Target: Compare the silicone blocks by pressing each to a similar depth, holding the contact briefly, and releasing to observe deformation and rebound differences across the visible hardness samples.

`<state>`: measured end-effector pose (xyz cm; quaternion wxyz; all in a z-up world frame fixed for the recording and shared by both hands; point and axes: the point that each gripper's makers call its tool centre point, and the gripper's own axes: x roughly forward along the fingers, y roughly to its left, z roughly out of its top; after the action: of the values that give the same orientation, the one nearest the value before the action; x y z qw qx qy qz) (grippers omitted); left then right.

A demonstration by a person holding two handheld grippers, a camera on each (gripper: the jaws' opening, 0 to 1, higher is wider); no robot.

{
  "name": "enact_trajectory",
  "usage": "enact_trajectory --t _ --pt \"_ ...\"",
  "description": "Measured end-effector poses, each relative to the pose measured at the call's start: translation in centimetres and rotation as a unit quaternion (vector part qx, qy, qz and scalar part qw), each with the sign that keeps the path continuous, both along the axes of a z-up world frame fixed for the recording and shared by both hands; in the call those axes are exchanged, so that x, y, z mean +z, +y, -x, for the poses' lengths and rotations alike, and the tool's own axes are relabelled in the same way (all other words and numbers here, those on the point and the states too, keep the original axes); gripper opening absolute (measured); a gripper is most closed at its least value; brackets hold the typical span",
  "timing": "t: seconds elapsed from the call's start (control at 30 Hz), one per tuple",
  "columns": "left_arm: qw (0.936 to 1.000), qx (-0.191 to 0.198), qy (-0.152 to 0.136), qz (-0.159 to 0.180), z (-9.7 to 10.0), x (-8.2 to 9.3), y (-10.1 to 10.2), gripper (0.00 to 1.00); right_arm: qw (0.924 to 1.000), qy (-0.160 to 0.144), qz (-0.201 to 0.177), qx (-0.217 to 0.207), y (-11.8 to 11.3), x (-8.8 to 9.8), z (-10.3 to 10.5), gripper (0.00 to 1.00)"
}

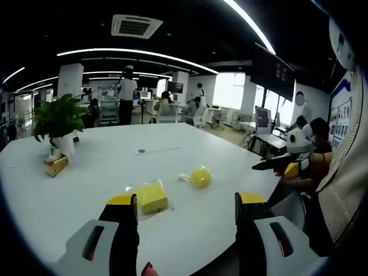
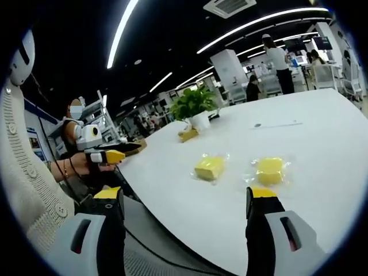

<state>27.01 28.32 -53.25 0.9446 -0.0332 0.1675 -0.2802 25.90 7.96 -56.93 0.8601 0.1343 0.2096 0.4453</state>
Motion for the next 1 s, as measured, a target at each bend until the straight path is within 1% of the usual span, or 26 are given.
enact_trajectory --t 0.17,0.23,0.33,0.47,0.6,0.67,0.7,0.83,0.87,0.9,1.0 --pt "1.0000 0.001 0.008 0.002 0.3 -0.4 -0.2 0.68 1.0000 0.002 0.005 0.007 0.0 -0.2 0.4 0.81" --pt "0.9998 0.001 0.015 0.009 0.6 -0.6 -0.4 0.68 0.9999 0.004 0.008 0.007 -0.1 -0.3 0.4 0.81" --pt "0.9991 0.007 0.028 0.030 0.6 -0.9 -0.3 0.68 0.9999 0.006 0.008 0.008 0.0 -0.3 0.5 0.81" --pt "0.9988 0.011 0.036 0.031 0.3 -1.2 0.3 0.68 0.9999 0.006 0.009 0.011 0.3 -0.3 0.5 0.81" --pt "0.9978 0.017 0.044 0.048 -0.3 -1.2 0.7 0.68 0.9998 0.010 0.012 0.014 0.5 -0.3 0.1 0.81" --pt "0.9953 0.019 0.058 0.075 -0.6 -1.2 0.7 0.66 0.9998 0.011 0.012 0.013 0.5 -0.4 -0.2 0.81" --pt "0.9944 0.021 0.062 0.083 -0.9 -1.3 0.8 0.65 0.9998 0.011 0.013 0.011 0.5 -0.5 -0.4 0.82" --pt "0.9915 0.025 0.077 0.102 -2.2 -1.8 1.4 0.65 0.9997 0.016 0.014 0.008 0.7 -0.8 -0.7 0.82" --pt "0.9899 0.023 0.085 0.111 -2.4 -2.0 1.5 0.65 0.9997 0.018 0.015 0.007 0.7 -0.8 -0.8 0.82" --pt "0.9890 0.022 0.090 0.116 -2.5 -2.1 1.4 0.66 0.9996 0.023 0.013 0.006 0.7 -1.0 -0.9 0.82" --pt "0.9845 0.023 0.115 0.131 -3.5 -2.9 1.5 0.67 0.9994 0.030 0.017 0.009 0.9 -1.2 -1.2 0.82"
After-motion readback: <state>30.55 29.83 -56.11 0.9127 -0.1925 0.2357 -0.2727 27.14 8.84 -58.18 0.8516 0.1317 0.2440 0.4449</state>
